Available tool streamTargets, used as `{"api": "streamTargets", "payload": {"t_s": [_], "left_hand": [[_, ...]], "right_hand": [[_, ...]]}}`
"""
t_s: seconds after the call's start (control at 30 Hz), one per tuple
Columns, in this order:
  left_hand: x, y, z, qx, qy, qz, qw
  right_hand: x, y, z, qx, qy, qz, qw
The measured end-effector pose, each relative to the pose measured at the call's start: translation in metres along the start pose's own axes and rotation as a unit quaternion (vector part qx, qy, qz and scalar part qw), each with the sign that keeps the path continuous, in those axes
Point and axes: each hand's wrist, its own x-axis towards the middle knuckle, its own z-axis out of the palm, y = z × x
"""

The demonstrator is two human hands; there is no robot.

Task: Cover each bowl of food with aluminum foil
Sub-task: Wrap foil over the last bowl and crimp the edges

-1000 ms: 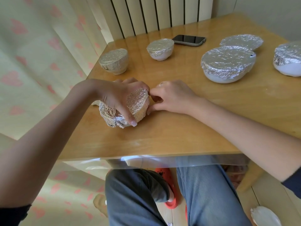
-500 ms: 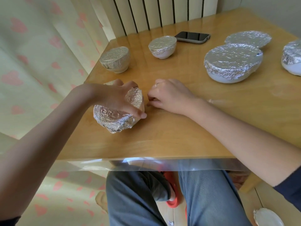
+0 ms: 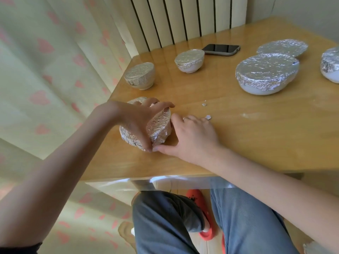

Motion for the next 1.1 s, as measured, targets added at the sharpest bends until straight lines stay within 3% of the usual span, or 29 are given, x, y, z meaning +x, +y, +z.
{"api": "streamTargets", "payload": {"t_s": [0.1, 0.27, 0.5, 0.73, 0.87, 0.97, 1.1], "left_hand": [[0.002, -0.001, 0.004, -0.008, 0.031, 0.002, 0.999], [0.003, -0.003, 0.005, -0.014, 0.038, -0.004, 0.999], [0.007, -0.006, 0.010, -0.028, 0.049, -0.025, 0.998], [0.008, 0.003, 0.011, -0.052, 0.032, -0.117, 0.991], [-0.004, -0.003, -0.003, -0.056, -0.030, -0.081, 0.995], [-0.005, -0.005, -0.006, -0.031, -0.018, -0.042, 0.998], [0.001, -0.006, 0.001, -0.037, -0.008, 0.012, 0.999]], "right_hand": [[0.002, 0.003, 0.003, 0.039, 0.021, 0.004, 0.999], [0.018, 0.016, -0.002, 0.136, -0.026, 0.042, 0.989], [0.052, 0.033, -0.008, 0.098, -0.107, 0.045, 0.988], [0.025, 0.034, -0.005, 0.129, -0.057, 0.048, 0.989], [0.013, 0.023, -0.005, 0.154, -0.067, 0.040, 0.985], [0.017, 0.016, -0.003, 0.160, -0.035, 0.053, 0.985], [0.021, 0.017, 0.001, 0.217, -0.049, 0.073, 0.972]]}}
